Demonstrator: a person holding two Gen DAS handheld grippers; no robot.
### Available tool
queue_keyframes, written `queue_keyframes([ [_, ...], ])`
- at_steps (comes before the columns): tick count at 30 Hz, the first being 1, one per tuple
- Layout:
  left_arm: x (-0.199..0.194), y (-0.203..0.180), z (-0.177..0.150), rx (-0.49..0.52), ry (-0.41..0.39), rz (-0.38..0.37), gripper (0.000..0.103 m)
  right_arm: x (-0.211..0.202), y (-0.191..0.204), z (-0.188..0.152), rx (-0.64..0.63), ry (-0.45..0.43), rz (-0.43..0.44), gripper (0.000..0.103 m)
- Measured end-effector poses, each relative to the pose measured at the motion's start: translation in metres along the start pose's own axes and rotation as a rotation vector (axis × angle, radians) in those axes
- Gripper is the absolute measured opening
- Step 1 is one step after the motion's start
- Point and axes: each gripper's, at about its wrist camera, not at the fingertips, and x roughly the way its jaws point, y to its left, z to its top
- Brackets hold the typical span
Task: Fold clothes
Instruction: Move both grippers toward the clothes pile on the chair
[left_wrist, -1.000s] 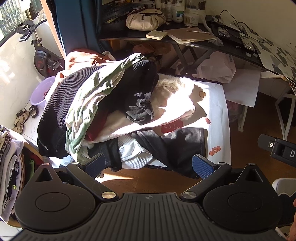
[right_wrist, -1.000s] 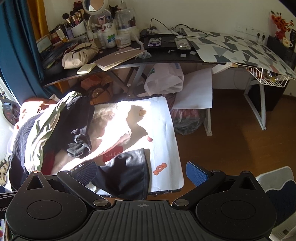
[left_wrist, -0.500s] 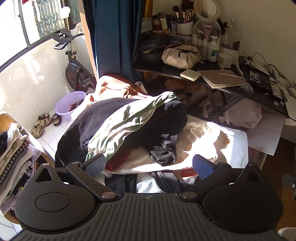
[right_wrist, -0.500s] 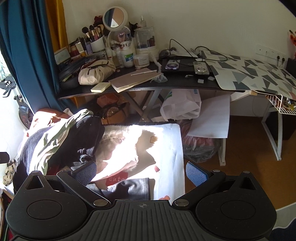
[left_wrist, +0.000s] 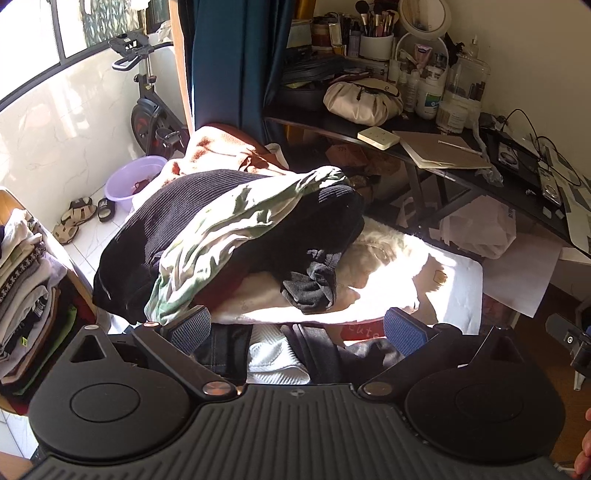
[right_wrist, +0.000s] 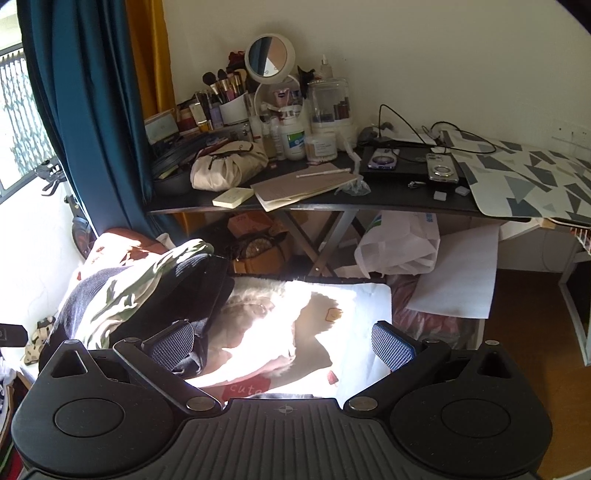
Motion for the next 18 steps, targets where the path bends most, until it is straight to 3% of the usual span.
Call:
queue_keyframes([
  [10, -0.019, 0.01, -0.006, -0.031, -0.057, 0.005, 0.102, 0.007, 0.009, 0.001, -0.035, 0.009, 0.014, 0.102],
  [18, -0.009, 0.042, -0.003, -0.103, -0.059, -0.012, 0.102, 0.014, 0.018, -0.002, 0.004, 0.066, 0.007, 0.102],
])
